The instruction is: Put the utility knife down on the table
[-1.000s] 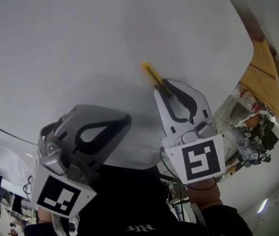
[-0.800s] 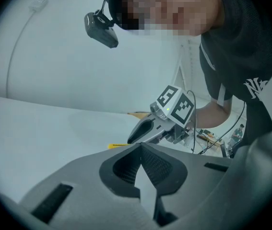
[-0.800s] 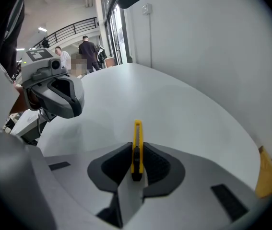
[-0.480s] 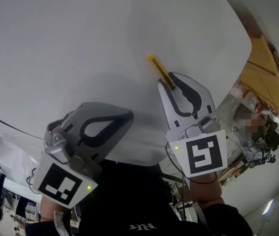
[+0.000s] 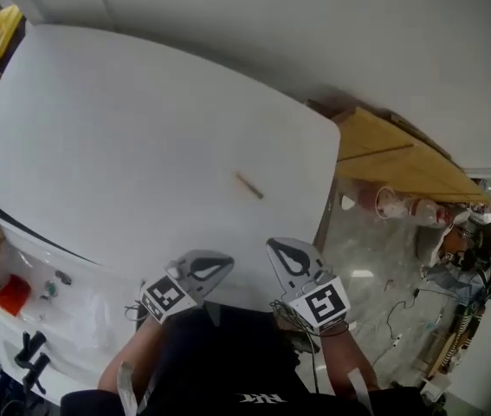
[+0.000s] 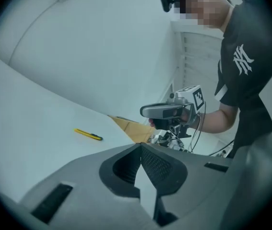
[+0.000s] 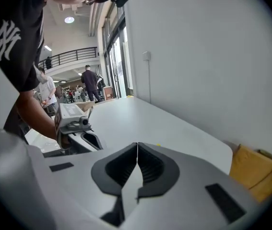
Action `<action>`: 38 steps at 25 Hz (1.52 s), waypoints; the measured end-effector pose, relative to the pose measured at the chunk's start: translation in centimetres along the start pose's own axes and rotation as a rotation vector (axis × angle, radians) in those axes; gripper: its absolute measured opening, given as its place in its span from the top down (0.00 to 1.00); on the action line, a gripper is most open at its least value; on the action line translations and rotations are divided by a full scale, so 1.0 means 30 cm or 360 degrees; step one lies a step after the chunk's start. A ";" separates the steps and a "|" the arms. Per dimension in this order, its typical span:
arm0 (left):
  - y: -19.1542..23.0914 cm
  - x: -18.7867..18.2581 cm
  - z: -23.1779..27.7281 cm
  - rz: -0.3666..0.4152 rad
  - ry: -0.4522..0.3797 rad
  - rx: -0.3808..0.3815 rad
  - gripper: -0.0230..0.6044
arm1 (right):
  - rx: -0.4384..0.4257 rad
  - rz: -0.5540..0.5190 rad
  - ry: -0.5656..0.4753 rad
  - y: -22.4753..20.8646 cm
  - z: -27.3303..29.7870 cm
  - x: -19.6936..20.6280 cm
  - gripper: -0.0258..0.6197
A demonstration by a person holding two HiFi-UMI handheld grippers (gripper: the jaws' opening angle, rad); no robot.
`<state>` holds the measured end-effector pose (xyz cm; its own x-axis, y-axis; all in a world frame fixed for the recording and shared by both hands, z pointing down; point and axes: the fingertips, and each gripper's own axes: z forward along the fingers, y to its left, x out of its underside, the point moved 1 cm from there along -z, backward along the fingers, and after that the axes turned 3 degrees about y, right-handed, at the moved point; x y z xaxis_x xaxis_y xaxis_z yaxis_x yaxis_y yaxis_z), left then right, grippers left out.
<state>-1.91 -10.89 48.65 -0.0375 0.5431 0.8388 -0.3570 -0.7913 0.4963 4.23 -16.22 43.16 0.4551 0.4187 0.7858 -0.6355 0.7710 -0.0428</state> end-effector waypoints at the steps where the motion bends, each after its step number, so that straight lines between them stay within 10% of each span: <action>1: -0.059 0.002 0.009 -0.0009 0.0014 0.0041 0.96 | -0.0008 0.0026 0.0025 0.041 -0.055 0.000 0.95; 8: -0.458 -0.212 -0.025 0.0168 -0.0109 0.0016 0.96 | -0.0121 -0.0049 -0.0163 0.290 -0.441 -0.075 0.95; 17: -1.048 -0.362 -0.163 0.0500 -0.0200 -0.0081 0.96 | -0.0762 0.0271 -0.0988 0.622 -1.023 -0.163 0.95; 32: -1.464 -0.148 -0.114 0.0552 0.0058 0.0232 0.96 | -0.0508 0.0638 -0.1142 0.769 -1.266 0.040 0.95; 38: -1.570 -0.151 -0.137 0.0557 0.0021 0.0319 0.96 | -0.0292 0.0117 -0.1123 0.899 -1.366 -0.003 0.96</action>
<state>11.25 25.06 20.55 -0.1370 0.2335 0.9627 -0.1313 -0.9675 0.2160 12.61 24.19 16.65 -0.1343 0.1118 0.9846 -0.5058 0.8467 -0.1651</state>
